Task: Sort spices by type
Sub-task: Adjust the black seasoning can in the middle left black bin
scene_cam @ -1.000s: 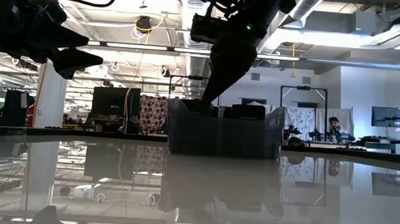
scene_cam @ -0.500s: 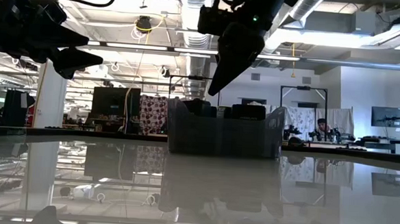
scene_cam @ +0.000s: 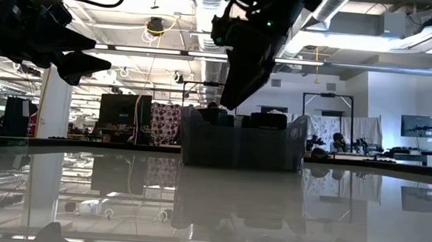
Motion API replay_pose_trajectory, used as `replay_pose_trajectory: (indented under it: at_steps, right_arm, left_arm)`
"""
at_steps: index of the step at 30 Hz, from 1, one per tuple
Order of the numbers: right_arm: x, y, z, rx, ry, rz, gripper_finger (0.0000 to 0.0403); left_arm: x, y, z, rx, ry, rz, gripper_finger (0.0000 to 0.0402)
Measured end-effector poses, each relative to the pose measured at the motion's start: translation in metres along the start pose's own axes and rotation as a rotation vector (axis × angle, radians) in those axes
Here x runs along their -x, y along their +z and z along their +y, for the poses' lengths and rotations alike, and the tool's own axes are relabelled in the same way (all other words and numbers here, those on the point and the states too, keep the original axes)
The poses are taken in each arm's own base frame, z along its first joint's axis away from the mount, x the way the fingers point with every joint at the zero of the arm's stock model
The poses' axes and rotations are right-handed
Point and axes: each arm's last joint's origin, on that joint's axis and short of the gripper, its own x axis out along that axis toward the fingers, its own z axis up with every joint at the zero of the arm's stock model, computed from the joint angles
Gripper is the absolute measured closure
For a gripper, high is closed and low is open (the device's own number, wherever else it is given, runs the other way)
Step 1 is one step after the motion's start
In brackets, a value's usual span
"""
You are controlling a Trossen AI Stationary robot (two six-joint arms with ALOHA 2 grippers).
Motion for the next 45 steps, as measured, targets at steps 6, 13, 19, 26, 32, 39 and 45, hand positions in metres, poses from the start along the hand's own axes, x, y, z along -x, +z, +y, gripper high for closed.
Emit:
replay_pose_trajectory:
  at_steps: [6,13,19,26,32,39,45]
  right_arm:
    - [0.0,0.004,0.002,-0.046,0.01,-0.039,0.0138]
    - [-0.007,0.002,0.006,-0.09,0.029,-0.026,0.0138]
    - [-0.005,0.006,0.008,-0.087,0.04,-0.063,0.0138]
    - [-0.006,0.007,0.003,-0.091,0.028,-0.067,0.0138]
    - [-0.007,0.007,0.0,-0.098,0.024,-0.064,0.0138]
    - [-0.007,0.006,0.001,-0.121,0.024,-0.056,0.0138]
    - [-0.007,0.008,-0.002,-0.115,0.022,-0.067,0.0138]
  left_arm:
    - [0.0,0.0,0.0,0.0,0.0,0.0,0.0131]
    - [0.0,0.0,0.0,0.0,0.0,0.0,0.0131]
    - [0.0,0.0,0.0,0.0,-0.001,0.0,0.0131]
    - [0.0,0.0,0.0,0.0,0.0,0.0,0.0131]
    - [0.0,0.0,0.0,0.0,0.0,0.0,0.0131]
    - [0.0,0.0,0.0,0.0,0.0,0.0,0.0131]
    - [0.0,0.0,0.0,0.0,0.0,0.0,0.0131]
